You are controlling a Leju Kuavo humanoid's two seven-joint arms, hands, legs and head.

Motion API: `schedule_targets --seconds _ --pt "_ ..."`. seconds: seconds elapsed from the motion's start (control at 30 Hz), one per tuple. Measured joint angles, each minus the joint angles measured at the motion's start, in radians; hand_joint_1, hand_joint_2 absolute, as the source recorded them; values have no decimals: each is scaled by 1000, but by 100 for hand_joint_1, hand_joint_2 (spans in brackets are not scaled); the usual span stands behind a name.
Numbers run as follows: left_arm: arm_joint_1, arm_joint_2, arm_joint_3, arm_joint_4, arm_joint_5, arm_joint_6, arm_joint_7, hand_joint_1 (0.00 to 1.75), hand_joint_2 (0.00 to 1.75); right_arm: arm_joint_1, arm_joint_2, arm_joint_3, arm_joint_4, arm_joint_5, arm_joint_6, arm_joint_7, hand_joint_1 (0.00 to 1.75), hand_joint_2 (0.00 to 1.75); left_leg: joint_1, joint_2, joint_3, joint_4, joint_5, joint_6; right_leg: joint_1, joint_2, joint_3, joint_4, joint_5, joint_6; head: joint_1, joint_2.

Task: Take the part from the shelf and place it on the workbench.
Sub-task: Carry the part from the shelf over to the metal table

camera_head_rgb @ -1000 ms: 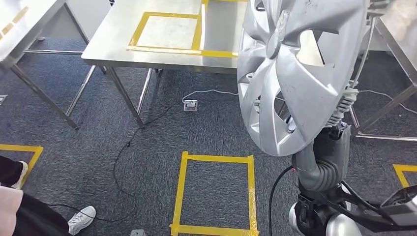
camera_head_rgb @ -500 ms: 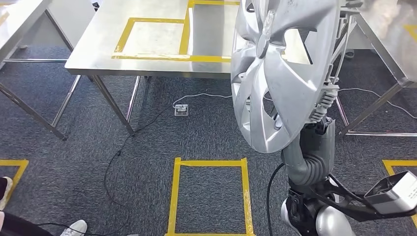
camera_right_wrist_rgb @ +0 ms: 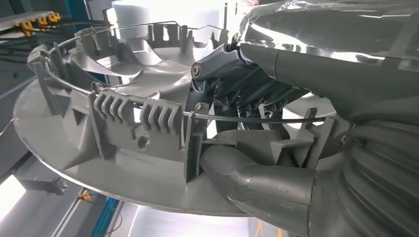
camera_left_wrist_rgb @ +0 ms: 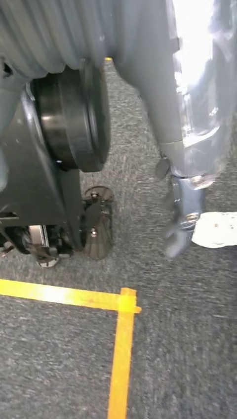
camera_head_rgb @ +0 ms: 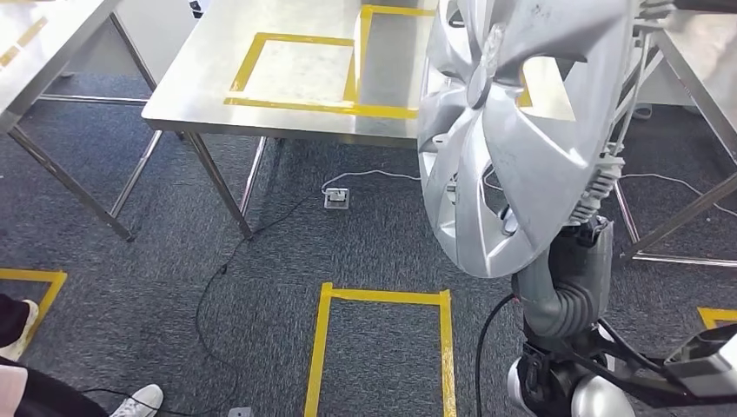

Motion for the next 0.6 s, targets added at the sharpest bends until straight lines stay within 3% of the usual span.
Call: schedule_targets --seconds 0.07,0.13,0.23,0.27,0.3,0.37,0.43,0.47,0.6 --pt "-1 -1 0 0 0 0 0 0 175 0 0 0 0 0 1 -2 175 175 1 1 1 0 -5 -10 -2 -1 8 -18 -2 -5 2 0" --pt "-2 0 0 0 0 0 -2 0 175 0 0 -1 0 -1 1 -4 175 175 2 0 -16 43 -33 -23 -8 -5 22 -34 1 -10 -4 0" --pt "-1 2 0 0 1 0 -2 0 175 0 0 0 0 -4 1 -6 175 175 13 -2 -117 214 -101 -39 -11 -8 30 -39 -4 -14 -19 0" --pt "0 2 0 0 1 0 -2 0 175 1 1 0 0 -4 1 -6 175 175 18 -2 -145 251 -102 -44 -11 -8 32 -39 -7 -13 -23 0" --pt "1 3 0 0 1 0 -2 0 175 1 1 0 1 -5 2 -7 175 175 22 -2 -158 257 -84 -48 -13 -7 36 -38 -12 -10 -27 0" --pt "1 4 0 0 1 0 -2 0 175 1 1 0 3 -7 2 -8 175 175 28 2 -124 158 0 -53 -18 -6 50 -33 -25 -1 -33 0" --pt "0 4 0 0 1 0 -2 0 175 2 1 0 3 -8 3 -9 175 175 27 8 -77 56 47 -52 -19 -6 59 -24 -40 13 -45 0" --pt "0 5 0 0 1 0 -1 0 175 1 1 0 3 -8 3 -10 175 175 25 10 -66 32 47 -46 -18 -5 59 -21 -44 18 -47 0" --pt "3 6 0 0 3 0 0 0 175 0 2 -1 3 -8 5 -13 175 175 22 7 -56 22 31 -13 -20 -6 56 -10 -61 36 -39 0"
